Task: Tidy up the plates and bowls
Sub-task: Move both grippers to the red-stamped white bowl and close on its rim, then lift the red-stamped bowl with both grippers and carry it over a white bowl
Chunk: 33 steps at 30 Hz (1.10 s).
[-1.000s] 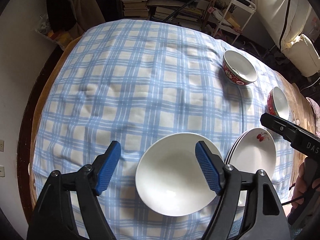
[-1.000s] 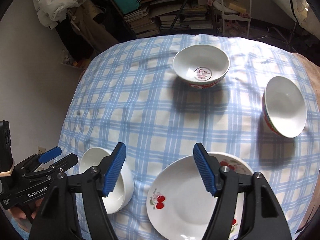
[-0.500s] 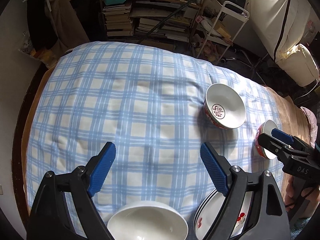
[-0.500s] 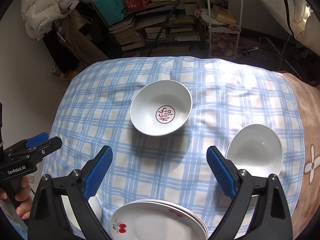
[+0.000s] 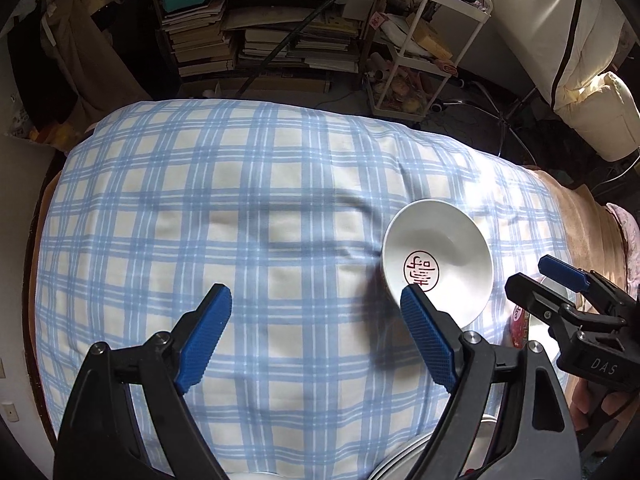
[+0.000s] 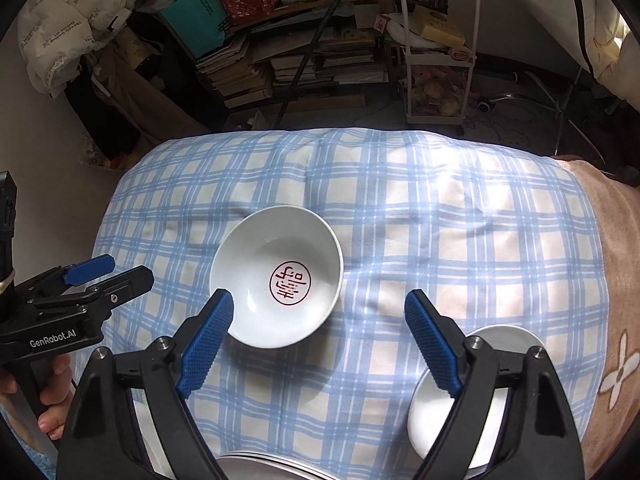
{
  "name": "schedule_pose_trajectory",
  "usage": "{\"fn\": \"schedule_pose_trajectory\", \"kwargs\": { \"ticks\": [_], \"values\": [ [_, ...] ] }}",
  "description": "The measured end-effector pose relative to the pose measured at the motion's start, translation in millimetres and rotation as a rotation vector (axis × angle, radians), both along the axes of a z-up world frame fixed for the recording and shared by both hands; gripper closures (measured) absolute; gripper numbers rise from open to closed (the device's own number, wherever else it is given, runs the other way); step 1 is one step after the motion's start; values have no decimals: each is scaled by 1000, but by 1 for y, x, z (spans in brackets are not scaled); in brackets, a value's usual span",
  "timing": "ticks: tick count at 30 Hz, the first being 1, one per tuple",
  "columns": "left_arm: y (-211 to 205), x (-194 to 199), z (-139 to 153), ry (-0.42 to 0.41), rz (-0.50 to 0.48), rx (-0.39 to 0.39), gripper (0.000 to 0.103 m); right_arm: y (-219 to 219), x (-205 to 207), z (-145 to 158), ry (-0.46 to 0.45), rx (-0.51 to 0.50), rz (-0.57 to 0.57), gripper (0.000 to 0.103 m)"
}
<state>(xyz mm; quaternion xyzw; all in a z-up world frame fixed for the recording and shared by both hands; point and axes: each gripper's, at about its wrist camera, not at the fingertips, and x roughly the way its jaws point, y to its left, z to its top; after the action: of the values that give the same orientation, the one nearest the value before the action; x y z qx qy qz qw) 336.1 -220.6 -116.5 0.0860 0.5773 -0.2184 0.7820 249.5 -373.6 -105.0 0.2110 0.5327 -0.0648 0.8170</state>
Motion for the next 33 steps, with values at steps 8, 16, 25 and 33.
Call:
{"fn": "schedule_pose_trajectory", "kwargs": {
  "ticks": [8,16,25,33],
  "values": [
    [-34,10,-25,23,-66,26,34,-10,13,-26,27,12,-12,48],
    [-52,12,-52,131,-73,-5,76,-9,21,-50,85,59,-1,83],
    [-51,4,-59,151,-29,-67,97,-5,17,-55,88,71,-21,94],
    [-45,-15,-47,121,-37,-41,98,4,4,-47,62,42,-33,94]
  ]
}}
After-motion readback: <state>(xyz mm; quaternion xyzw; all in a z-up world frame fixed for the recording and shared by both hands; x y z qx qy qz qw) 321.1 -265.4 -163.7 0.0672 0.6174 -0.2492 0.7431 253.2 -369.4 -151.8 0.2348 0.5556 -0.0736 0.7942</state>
